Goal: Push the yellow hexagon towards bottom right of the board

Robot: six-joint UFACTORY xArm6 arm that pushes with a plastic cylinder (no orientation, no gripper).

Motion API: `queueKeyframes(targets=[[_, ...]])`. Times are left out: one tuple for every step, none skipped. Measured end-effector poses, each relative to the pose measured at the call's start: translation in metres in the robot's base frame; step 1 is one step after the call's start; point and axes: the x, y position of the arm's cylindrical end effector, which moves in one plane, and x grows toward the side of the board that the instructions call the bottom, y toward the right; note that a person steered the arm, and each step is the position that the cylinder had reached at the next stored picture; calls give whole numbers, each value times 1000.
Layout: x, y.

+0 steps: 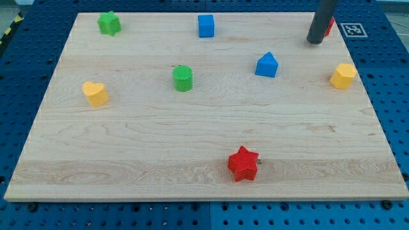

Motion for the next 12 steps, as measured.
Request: queueKeyframes(targets=[[2, 0], [9, 0], [12, 8], [32, 29], [46, 36], [46, 36], [54, 36], [67, 36], [81, 36], [102, 32], [112, 29], [112, 36]])
